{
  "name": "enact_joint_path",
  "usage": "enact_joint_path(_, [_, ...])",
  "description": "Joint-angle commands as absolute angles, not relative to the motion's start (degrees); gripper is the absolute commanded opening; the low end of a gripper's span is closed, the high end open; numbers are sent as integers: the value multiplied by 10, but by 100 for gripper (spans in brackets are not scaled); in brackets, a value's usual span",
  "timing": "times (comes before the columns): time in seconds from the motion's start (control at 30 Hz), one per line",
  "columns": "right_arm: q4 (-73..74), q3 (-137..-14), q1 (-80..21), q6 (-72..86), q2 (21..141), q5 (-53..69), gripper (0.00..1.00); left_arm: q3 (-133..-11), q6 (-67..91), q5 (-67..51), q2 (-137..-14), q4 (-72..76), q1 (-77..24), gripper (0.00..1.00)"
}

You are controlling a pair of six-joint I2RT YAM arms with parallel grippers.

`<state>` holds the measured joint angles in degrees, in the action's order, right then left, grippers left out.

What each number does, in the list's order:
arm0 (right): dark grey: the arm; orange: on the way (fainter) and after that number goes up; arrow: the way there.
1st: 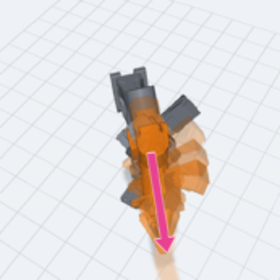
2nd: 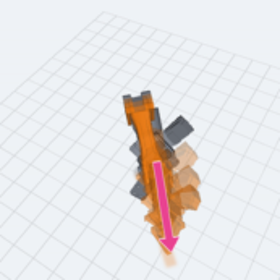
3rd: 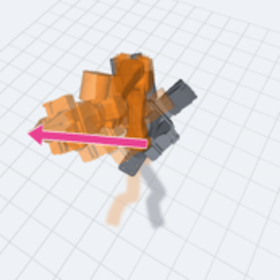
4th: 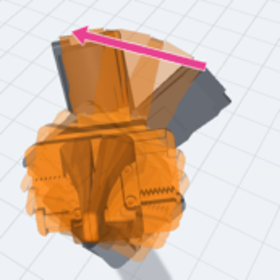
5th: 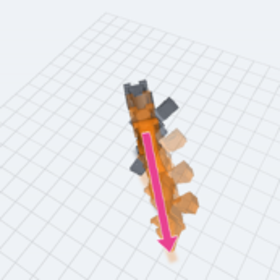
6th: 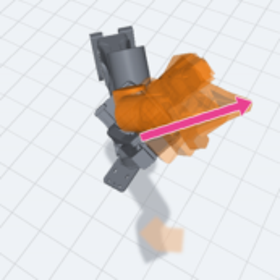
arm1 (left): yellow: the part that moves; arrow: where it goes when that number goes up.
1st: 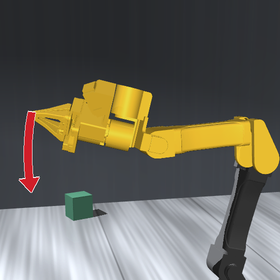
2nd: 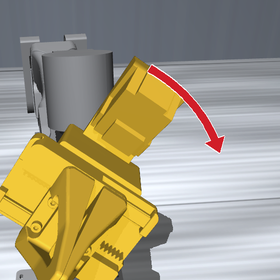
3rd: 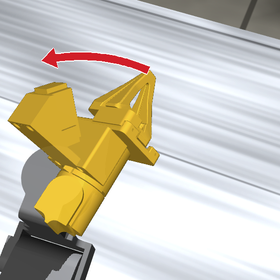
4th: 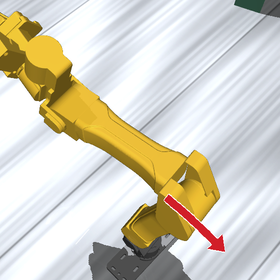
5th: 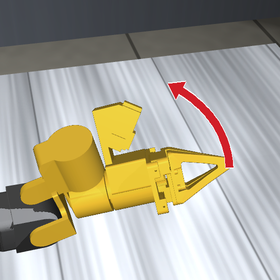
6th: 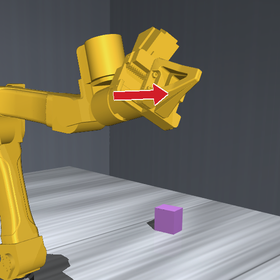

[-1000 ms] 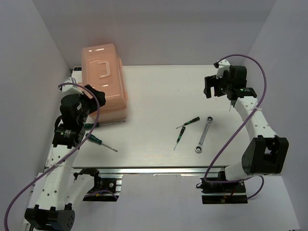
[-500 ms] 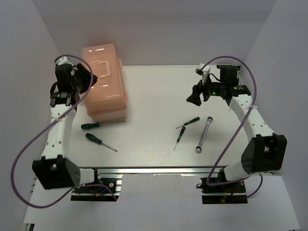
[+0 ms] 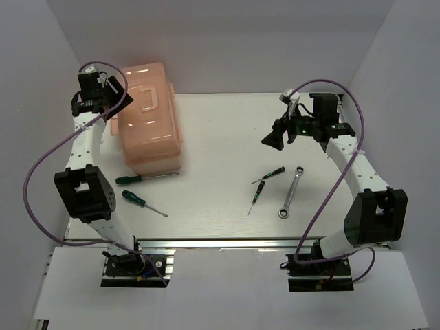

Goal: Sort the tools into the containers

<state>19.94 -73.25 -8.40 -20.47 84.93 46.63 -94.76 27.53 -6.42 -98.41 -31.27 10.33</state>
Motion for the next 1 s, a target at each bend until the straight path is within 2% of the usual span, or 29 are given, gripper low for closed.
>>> enact_joint_path(0.0, [180, -729, -85, -196, 856, 480, 89, -1016, 229, -16, -1019, -347, 103, 82])
enact_joint_path(0.23, [178, -731, -85, -191, 873, 482, 89, -997, 180, 1, -1018, -352, 97, 81])
enact_joint_path(0.37, [174, -730, -86, -188, 879, 482, 89, -897, 184, 24, -964, -308, 86, 81])
enact_joint_path(0.53, [183, -747, -86, -185, 896, 490, 89, -822, 193, -1, -978, -246, 72, 71])
enact_joint_path(0.67, [191, -762, -86, -197, 898, 482, 89, -827, 192, -48, -1000, -229, 41, 61])
enact_joint_path(0.77, [190, -763, -86, -202, 895, 476, 89, -832, 174, -73, -1012, -229, 9, 58])
enact_joint_path(0.97, [165, -760, -85, -176, 889, 479, 89, -794, 149, -112, -1034, -232, -88, 59])
